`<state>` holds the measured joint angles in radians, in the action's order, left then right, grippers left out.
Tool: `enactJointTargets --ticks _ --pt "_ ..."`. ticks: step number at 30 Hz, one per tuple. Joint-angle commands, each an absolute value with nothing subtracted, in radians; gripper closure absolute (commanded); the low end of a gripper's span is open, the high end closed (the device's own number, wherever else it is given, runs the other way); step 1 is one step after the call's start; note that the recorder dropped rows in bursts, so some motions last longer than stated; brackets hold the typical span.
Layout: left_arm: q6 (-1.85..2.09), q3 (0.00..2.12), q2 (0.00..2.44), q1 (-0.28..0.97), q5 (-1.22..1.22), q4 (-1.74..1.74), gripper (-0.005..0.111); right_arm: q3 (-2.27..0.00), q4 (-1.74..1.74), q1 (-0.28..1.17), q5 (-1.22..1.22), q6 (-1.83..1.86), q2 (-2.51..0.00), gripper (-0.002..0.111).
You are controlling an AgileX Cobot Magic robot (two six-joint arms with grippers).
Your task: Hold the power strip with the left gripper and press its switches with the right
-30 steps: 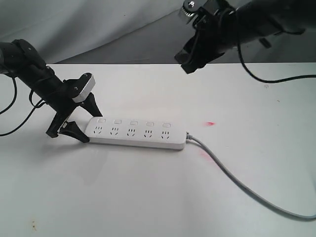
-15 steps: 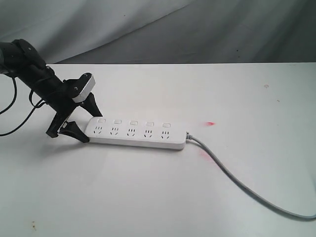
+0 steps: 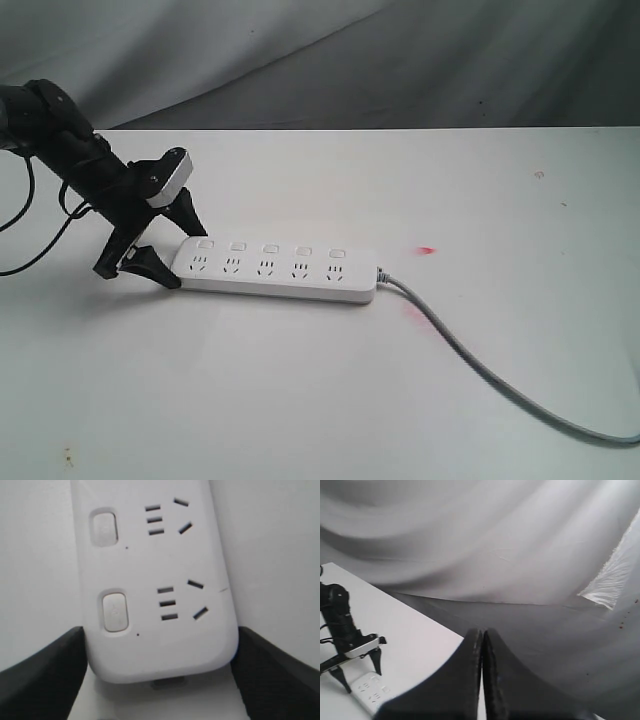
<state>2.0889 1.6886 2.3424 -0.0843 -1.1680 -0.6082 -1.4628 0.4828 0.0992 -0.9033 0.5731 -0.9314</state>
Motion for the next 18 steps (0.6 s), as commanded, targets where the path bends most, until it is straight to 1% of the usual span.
enactJointTargets --ticks 1,9,18 --pt "2.093 1.692 2.34 -0.083 -1.174 -0.61 0.098 -1.462 0.53 0.09 -0.943 0.535 -0.866 0.108" --pt "2.093 1.692 2.34 -0.083 -1.174 -0.61 0.098 -1.462 0.489 0.09 -0.932 0.522 -0.795 0.108" --pt "2.093 1.692 2.34 -0.083 -1.174 -0.61 0.098 -1.462 0.489 0.09 -0.931 0.522 -0.787 0.108"
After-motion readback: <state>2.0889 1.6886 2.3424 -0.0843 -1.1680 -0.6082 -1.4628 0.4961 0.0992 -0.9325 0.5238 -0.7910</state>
